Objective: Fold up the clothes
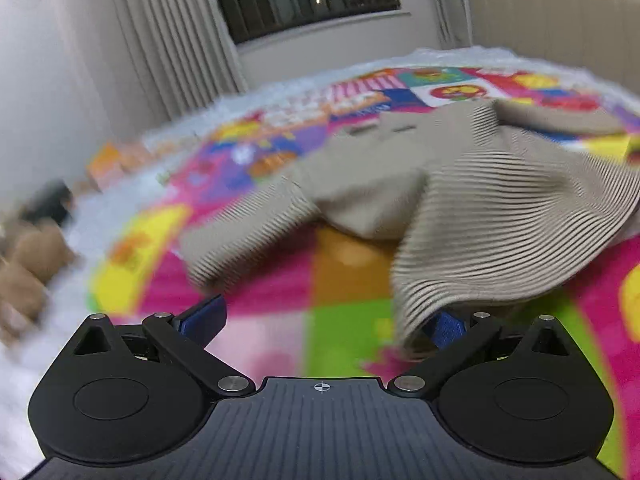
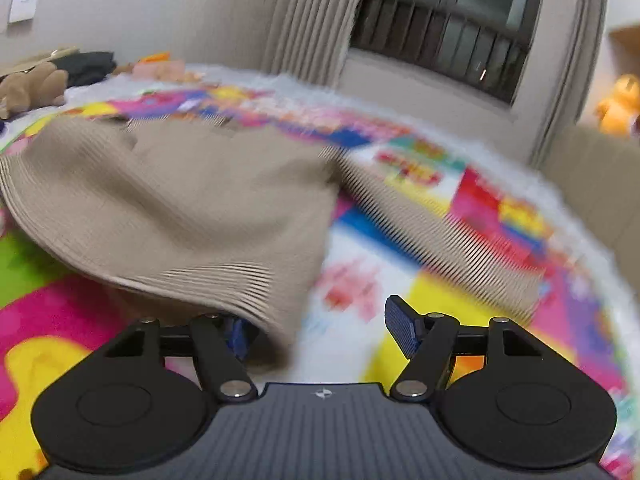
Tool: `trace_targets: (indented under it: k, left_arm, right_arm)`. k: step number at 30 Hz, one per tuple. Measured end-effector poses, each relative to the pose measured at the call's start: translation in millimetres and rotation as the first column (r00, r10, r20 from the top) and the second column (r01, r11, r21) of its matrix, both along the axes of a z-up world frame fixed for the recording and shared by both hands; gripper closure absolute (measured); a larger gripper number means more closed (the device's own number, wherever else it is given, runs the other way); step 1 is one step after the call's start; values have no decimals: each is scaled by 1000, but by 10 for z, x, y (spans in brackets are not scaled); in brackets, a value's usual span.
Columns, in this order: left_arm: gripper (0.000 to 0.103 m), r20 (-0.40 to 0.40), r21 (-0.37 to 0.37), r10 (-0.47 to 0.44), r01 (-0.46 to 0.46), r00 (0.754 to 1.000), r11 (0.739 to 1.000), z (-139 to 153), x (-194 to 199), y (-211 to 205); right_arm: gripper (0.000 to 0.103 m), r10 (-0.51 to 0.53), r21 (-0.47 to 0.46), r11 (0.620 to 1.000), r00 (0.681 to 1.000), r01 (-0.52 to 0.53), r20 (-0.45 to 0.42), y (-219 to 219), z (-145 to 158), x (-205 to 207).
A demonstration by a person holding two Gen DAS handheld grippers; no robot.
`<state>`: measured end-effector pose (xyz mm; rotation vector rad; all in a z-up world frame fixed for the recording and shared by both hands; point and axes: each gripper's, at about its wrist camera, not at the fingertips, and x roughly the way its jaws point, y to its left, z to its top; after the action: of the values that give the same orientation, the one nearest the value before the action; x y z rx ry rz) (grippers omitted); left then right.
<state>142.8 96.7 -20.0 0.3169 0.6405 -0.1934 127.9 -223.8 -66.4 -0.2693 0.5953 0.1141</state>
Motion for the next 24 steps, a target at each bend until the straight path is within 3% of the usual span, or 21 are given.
trace_targets:
  k: [2,3,4,5,6,8,12,14,17,20,22,23,24]
  left_arm:
    - [0,-40,-63,3,-5,999,998,-66,40,-24]
    - [0,-22,-30,18,-19,1000,999,-96,62,-56]
    - [0,-2,6,36,-36,999,999,-121,83,-83]
    - [0,34,47,71,-73,997,996,-102,97,-68]
    - [0,68,32,91,-94,993,995,0,54,6]
    - [0,135,1,131,-132,982,991,206,-41,152]
    - [12,235,-51,85,-75,968,996,669,-595,245]
    - [13,216,-77,37,-21,976,997,736,-834,247]
    - [11,118,-84,-59,69,991,994,609,-1064,217]
    - [7,-3,-77,-155,154,988,985,396,-1155,199]
    - [6,-39,-65,-162,159,986,985,296,-1161,201]
    - [5,-45,-73,-154,150,987,986,283,-1151,221]
    - [5,-47,-94,-144,139,988,986,294,-1117,248]
  right_arm:
    - [38,-3,-1,1000,1000,3,-11,26,-69,40]
    - [60,-5,0,1000,1000,5,-1,24,-38,64]
    - [73,-13,-9,1000,1000,13,19,-3,30,73]
    - [82,-20,-18,1000,999,21,39,-30,98,82]
    - [86,-16,-13,1000,997,17,73,-76,212,23]
    - [86,-9,-3,1000,990,9,140,-167,438,-95]
    - [89,59,7,998,985,-61,164,-221,666,-461]
    - [92,73,26,997,991,-77,114,-255,594,-588]
    - [92,58,40,997,998,-59,16,-343,339,-693]
    - [92,53,54,997,998,-50,-45,-401,134,-839]
    - [91,54,66,997,997,-50,-63,-438,67,-944]
    - [89,57,73,996,997,-53,-59,-455,70,-1001]
    - [78,58,80,995,997,-53,-60,-485,92,-1034]
